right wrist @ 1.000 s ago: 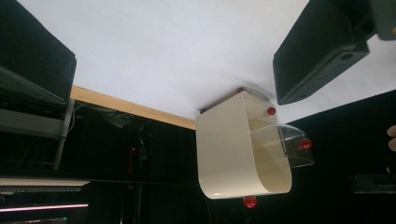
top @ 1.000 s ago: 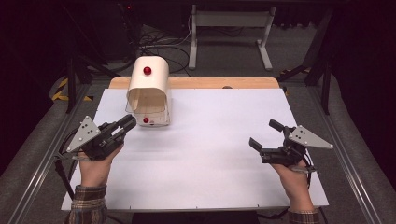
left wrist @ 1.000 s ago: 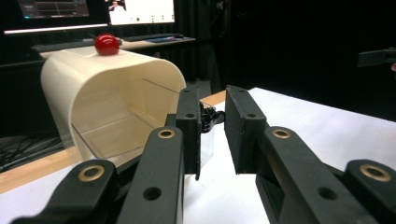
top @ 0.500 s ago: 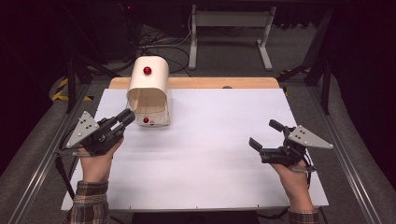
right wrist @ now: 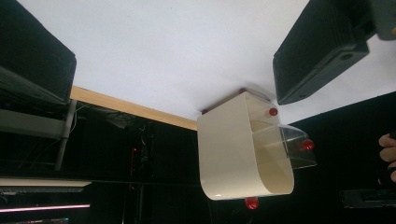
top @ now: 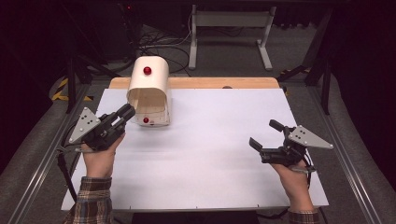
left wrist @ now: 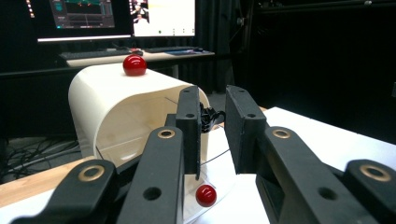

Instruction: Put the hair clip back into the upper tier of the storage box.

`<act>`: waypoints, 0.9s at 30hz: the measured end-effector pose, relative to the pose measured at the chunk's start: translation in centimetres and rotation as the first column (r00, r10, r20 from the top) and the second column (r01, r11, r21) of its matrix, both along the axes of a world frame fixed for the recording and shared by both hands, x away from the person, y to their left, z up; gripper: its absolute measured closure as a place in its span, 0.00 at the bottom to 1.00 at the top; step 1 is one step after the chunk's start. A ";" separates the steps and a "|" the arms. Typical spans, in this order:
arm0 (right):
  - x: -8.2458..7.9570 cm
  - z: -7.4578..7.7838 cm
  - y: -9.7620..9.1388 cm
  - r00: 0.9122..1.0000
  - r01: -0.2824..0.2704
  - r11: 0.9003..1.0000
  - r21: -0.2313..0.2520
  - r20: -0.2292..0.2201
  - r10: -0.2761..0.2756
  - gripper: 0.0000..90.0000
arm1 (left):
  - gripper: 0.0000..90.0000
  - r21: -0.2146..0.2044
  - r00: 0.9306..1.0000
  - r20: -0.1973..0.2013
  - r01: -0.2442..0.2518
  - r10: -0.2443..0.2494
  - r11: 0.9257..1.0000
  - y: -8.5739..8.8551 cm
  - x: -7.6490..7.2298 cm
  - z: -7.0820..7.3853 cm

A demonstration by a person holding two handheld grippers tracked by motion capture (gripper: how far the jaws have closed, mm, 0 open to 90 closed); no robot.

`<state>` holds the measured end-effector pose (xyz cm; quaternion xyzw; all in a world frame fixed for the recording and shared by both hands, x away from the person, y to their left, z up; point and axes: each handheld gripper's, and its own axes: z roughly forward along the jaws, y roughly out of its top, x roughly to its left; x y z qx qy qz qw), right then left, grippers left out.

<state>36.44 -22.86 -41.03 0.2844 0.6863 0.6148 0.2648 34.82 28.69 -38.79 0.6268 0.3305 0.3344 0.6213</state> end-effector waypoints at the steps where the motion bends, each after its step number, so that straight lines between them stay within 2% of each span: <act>1: 0.0 0.0 0.0 1.000 0.000 1.000 0.000 0.000 0.000 0.00 | 0.85 0.002 1.000 0.000 -0.003 0.003 1.000 0.0 0.0 0.0; 10: 0.0 0.0 -0.1 1.000 0.005 1.000 -0.002 0.000 -0.005 0.00 | 0.85 0.000 1.000 -0.007 -0.020 0.020 1.000 -0.4 0.6 0.1; 17: -0.1 0.1 0.0 1.000 0.003 1.000 -0.002 0.000 -0.003 0.00 | 0.85 0.004 0.998 -0.009 -0.055 0.055 0.998 -0.8 1.0 0.1; 27: -0.1 0.0 0.1 1.000 -0.002 1.000 -0.005 0.001 0.002 0.00 | 0.85 0.014 0.998 -0.017 -0.061 0.061 0.998 -1.4 1.8 0.1</act>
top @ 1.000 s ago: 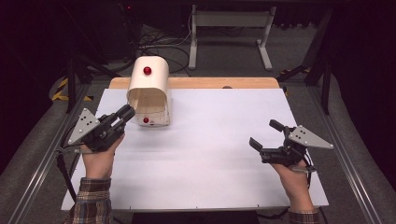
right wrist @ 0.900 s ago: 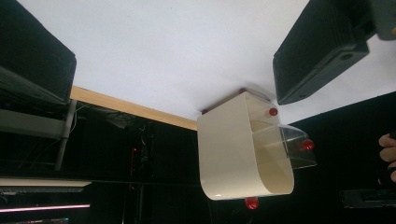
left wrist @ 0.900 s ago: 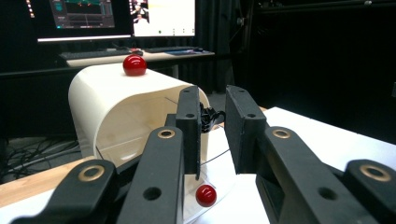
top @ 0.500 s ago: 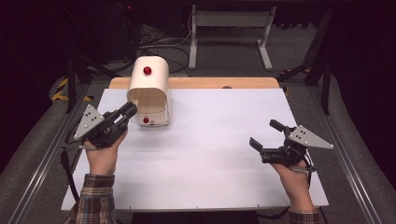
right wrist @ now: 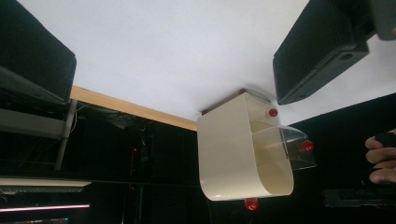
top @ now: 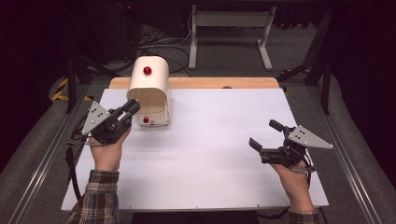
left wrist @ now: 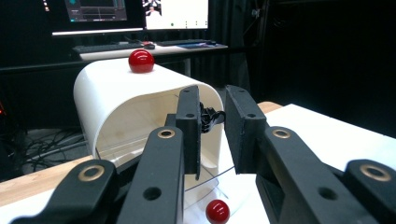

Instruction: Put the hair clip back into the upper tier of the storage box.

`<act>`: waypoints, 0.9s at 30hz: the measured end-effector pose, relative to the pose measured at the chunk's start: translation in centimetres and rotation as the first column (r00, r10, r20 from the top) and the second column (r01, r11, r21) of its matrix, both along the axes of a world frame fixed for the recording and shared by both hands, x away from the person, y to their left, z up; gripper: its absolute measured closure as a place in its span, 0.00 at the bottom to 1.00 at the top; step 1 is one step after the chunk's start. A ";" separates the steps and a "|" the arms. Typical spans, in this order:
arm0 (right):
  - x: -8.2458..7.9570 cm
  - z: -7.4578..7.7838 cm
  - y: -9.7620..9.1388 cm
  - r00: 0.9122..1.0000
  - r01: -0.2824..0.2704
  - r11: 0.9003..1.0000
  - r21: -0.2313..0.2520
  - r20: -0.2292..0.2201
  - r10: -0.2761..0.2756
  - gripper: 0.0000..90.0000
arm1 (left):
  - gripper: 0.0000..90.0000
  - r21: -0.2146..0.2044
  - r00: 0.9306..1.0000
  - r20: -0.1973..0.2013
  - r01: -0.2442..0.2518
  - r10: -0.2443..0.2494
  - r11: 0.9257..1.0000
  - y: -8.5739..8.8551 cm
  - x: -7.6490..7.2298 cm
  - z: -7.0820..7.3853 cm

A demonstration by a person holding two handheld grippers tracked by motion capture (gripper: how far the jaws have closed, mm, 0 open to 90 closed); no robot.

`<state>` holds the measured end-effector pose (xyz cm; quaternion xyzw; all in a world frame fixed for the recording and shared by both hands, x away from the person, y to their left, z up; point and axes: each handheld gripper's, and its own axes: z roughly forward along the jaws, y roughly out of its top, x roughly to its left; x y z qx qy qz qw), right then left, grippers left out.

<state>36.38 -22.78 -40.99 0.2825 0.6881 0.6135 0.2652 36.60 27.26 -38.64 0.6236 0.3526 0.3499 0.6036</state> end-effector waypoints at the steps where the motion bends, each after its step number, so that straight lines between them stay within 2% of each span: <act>1: 0.0 0.0 0.0 1.000 0.000 1.000 0.000 0.001 0.000 0.00 | 0.85 0.001 1.000 0.000 -0.002 0.002 1.000 0.0 0.0 0.0; 8: 0.0 0.0 0.1 1.000 0.002 1.000 0.001 0.002 -0.002 0.00 | 0.85 0.003 1.000 0.007 -0.016 0.016 1.000 -0.1 0.4 0.2; 27: 0.0 -0.1 0.2 1.000 -0.003 1.000 -0.005 0.001 0.003 0.00 | 0.85 0.013 0.999 -0.016 -0.028 0.028 1.000 -0.9 1.6 -0.3</act>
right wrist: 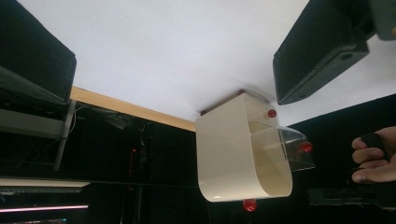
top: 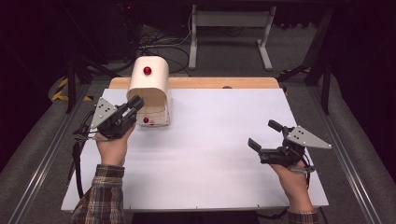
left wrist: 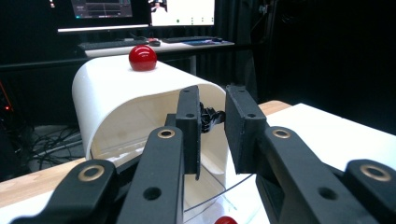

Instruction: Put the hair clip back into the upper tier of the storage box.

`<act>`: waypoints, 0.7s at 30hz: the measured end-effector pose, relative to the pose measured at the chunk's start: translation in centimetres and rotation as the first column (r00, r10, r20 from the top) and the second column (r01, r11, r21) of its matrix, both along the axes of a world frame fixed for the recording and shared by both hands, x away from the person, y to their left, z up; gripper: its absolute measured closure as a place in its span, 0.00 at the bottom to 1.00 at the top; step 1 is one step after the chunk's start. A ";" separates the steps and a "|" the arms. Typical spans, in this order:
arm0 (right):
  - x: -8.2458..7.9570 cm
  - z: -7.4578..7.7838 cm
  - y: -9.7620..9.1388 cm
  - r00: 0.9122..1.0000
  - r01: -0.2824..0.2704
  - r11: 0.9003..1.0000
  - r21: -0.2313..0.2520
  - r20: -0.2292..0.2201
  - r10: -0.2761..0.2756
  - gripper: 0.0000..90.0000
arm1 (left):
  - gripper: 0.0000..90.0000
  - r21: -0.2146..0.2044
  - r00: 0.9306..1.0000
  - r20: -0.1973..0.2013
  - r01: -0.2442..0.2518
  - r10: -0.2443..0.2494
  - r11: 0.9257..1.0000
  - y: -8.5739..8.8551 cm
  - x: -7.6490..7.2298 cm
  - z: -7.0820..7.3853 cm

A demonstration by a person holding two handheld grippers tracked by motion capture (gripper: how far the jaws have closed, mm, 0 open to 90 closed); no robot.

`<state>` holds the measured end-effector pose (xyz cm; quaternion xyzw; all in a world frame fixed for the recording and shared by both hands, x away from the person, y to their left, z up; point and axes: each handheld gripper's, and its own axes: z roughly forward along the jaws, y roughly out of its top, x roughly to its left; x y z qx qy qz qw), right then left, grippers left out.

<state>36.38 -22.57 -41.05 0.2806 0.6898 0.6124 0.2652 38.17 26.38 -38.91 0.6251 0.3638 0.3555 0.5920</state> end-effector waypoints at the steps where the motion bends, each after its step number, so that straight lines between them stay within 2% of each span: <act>1: 0.0 0.0 0.0 1.000 0.000 1.000 0.001 0.000 0.000 0.00 | 0.85 0.000 1.000 -0.003 -0.001 0.001 1.000 -0.1 0.0 -0.1; 4: 0.0 0.0 -0.1 1.000 0.001 1.000 0.002 0.001 -0.001 0.00 | 0.85 0.014 1.000 -0.004 -0.004 0.004 1.000 -0.3 0.0 -0.2; 14: 0.0 0.0 -0.1 1.000 0.004 1.000 0.003 0.001 -0.004 0.00 | 0.85 0.012 1.000 -0.019 -0.017 0.017 1.000 -0.5 0.6 -0.5; 21: -0.1 0.1 -0.2 1.000 0.006 1.000 0.006 0.000 -0.006 0.00 | 0.85 0.030 0.999 -0.023 -0.029 0.029 0.999 -0.8 0.8 -0.8</act>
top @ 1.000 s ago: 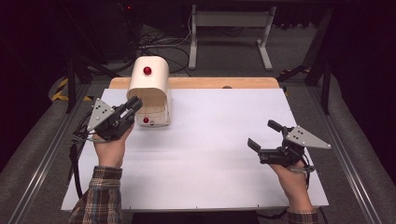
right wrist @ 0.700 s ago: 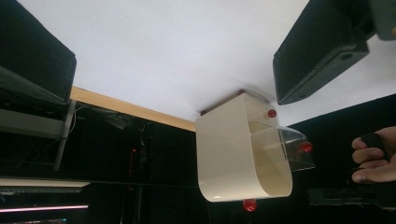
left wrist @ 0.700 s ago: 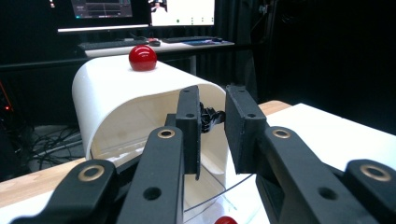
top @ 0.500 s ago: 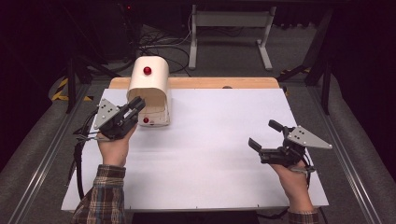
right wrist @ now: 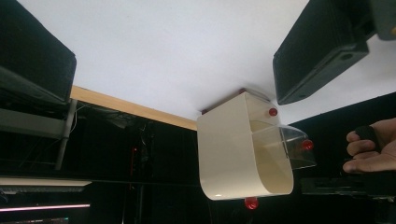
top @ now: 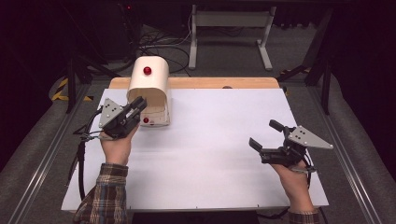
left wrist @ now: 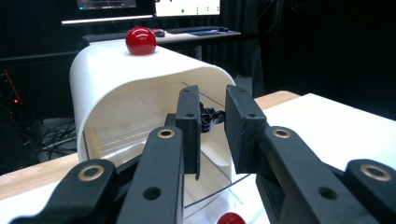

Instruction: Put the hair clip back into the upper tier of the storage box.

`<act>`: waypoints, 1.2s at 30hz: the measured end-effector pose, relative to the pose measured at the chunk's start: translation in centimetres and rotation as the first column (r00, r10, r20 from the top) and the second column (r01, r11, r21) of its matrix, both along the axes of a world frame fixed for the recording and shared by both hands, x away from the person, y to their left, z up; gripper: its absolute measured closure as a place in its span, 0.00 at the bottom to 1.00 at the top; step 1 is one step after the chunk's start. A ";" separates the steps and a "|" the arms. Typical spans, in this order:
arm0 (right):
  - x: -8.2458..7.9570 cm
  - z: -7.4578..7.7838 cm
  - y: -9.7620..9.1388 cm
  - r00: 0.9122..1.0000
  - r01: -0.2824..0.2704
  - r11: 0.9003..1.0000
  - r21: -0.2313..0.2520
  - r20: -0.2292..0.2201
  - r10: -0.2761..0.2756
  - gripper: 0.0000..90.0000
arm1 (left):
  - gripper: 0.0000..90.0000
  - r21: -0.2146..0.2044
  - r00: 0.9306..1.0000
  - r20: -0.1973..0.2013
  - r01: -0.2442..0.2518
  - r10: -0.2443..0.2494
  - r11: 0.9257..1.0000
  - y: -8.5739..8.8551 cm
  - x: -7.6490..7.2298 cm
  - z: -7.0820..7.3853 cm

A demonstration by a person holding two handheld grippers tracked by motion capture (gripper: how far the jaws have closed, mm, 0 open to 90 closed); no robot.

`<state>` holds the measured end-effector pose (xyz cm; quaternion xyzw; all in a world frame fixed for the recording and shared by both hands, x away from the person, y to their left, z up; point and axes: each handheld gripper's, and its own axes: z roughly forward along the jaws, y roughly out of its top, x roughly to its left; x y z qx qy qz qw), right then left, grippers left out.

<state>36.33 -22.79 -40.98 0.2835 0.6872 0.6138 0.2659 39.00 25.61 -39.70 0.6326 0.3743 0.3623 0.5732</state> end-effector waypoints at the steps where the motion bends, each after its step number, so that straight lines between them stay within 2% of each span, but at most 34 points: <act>1: 0.0 0.0 0.0 1.000 0.000 1.000 0.000 0.000 0.000 0.00 | 0.85 0.004 1.000 0.000 -0.001 0.001 1.000 0.0 0.1 0.0; 20: 0.0 0.0 -0.1 1.000 0.001 1.000 0.002 0.003 -0.001 0.00 | 0.85 0.030 0.999 -0.032 -0.032 0.033 0.999 0.1 0.9 -0.8; 36: -0.1 0.0 0.0 1.000 0.001 1.000 0.004 -0.001 -0.001 0.00 | 0.85 0.029 0.998 -0.049 -0.042 0.043 0.999 0.0 1.2 -1.2</act>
